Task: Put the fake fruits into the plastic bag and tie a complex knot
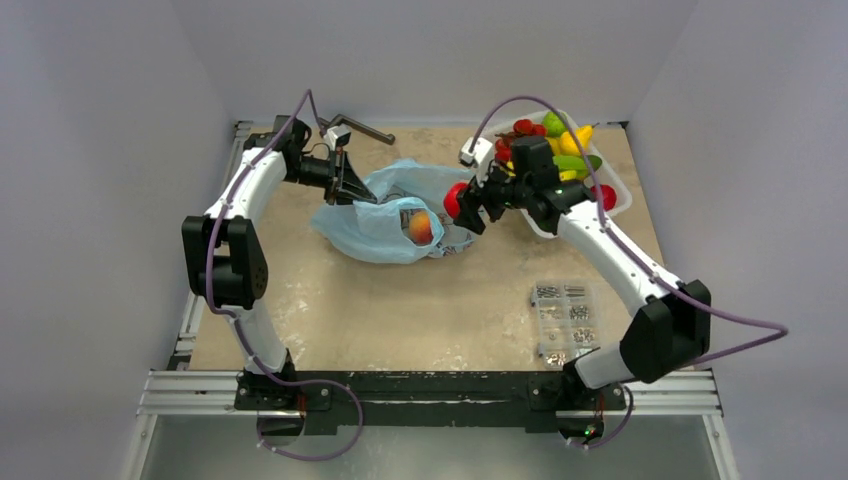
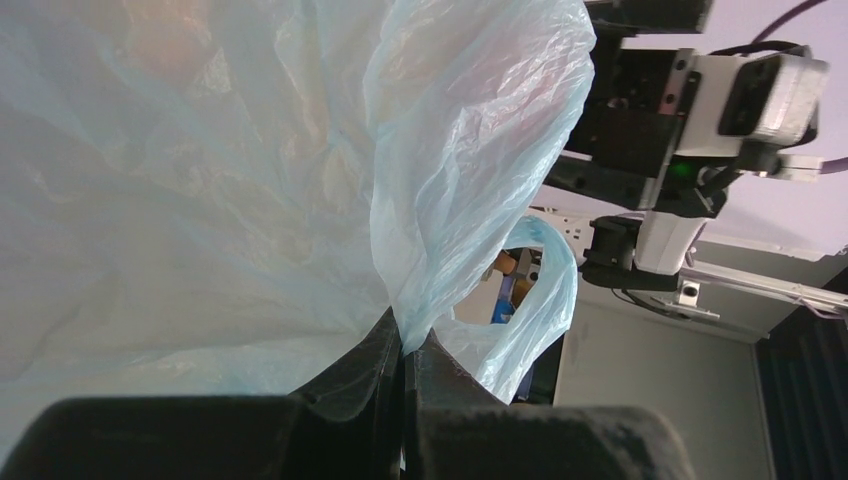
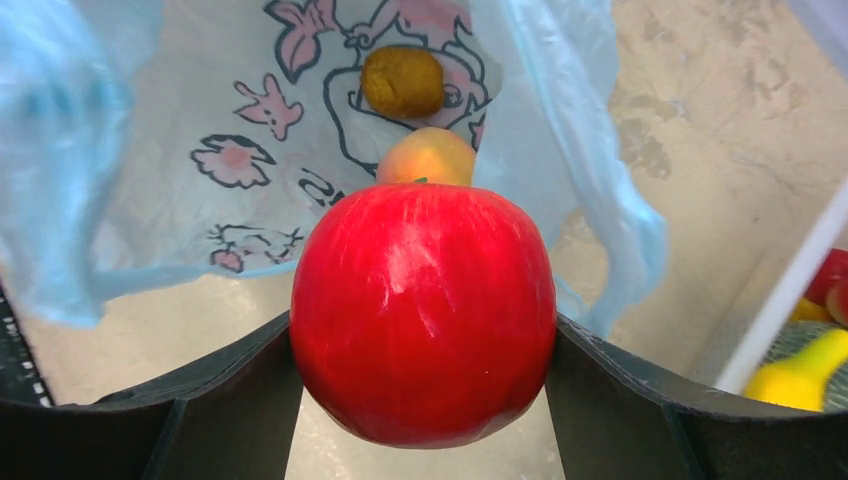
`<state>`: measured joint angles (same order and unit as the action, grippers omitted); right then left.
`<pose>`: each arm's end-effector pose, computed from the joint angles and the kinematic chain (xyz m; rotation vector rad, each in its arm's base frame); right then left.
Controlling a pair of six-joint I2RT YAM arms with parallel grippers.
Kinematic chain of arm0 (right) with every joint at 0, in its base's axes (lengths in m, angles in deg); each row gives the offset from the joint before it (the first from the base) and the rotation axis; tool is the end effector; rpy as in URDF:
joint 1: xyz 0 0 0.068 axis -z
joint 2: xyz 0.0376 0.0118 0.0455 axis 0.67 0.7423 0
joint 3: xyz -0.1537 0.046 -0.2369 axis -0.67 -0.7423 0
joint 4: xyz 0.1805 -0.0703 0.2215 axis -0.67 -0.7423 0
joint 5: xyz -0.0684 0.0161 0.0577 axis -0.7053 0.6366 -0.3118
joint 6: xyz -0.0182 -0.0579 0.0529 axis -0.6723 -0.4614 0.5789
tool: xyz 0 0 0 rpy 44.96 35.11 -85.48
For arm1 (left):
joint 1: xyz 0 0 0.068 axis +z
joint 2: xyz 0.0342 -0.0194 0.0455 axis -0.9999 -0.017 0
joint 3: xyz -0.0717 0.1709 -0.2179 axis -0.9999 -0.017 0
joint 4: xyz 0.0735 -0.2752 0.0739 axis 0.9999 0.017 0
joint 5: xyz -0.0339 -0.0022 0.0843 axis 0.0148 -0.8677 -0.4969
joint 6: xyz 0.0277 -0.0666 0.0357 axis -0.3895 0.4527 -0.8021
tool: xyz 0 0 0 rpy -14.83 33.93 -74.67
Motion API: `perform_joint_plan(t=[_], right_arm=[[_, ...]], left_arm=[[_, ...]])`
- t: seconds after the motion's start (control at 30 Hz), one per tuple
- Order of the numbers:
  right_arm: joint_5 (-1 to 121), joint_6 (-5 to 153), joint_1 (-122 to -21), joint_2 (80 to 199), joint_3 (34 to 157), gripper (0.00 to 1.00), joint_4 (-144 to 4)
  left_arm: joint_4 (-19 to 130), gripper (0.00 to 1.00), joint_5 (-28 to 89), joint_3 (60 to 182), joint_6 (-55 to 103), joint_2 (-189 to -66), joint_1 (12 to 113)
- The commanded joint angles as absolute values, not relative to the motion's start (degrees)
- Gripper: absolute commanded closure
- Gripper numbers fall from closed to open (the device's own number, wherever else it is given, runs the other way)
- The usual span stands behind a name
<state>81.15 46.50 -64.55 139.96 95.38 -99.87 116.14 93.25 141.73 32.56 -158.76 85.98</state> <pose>0.3309 0.1730 0.3388 -1.0533 1.8974 0.5658 0.4117 -0.0877 0.2761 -0.0996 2.5362 -1.8332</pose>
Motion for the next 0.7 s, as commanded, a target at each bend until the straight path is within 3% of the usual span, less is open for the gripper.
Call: perform_joint_plan(t=[0.0,0.3,0.37,0.53,0.67], right_arm=[[73.6,47.3,-69.5,143.7,91.7,0.86,-80.2],[67.3,48.7,-77.0,159.0,95.7,0.86,-60.7],[67.6,49.4,-77.6,162.2,97.5,0.74,-59.6],[67.7,49.2,-79.5,165.9,96.2,0.58,-53.0],[66.7,48.7,-80.2,167.4,95.8,0.27,-52.9]], left_arm=[[115.5,1.0,95.2,142.9,31.8,-158.3,86.1],[113.8,1.0,94.9,141.4,32.6,-158.0,86.1],[112.8,1.0,95.0,141.1,33.6,-158.0,86.1],[111.5,1.0,94.8,141.3,34.7,-158.6,86.1],[111.2,1.0,94.6,141.9,35.3,-159.4,86.2]])
